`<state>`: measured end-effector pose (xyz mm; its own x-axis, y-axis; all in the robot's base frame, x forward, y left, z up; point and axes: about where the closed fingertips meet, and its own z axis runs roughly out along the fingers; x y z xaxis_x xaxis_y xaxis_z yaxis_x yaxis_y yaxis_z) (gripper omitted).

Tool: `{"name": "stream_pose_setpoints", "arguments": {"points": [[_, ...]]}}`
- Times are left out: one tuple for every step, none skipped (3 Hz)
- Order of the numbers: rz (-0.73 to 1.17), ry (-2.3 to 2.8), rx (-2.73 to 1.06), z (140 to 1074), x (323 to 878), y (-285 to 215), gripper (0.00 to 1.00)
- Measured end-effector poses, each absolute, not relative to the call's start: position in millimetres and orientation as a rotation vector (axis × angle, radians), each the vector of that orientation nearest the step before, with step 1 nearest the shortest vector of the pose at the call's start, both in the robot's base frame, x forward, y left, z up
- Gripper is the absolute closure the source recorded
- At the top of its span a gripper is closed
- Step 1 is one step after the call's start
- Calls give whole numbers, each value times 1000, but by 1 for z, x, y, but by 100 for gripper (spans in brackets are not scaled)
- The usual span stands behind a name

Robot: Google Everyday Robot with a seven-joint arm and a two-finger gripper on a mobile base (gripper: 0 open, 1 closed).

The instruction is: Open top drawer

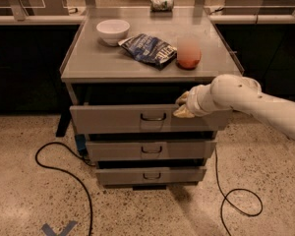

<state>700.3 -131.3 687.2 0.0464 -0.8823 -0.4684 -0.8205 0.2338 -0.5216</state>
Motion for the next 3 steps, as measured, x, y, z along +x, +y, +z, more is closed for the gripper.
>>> {"name": "stream_pose_setpoints", "arguments": {"points": [[-80,1753,-1531,700,684,-130,100],[-73,1760,-1507,702,660,-129,100],[-81,1736,-1336,758,599,-115,100]]}}
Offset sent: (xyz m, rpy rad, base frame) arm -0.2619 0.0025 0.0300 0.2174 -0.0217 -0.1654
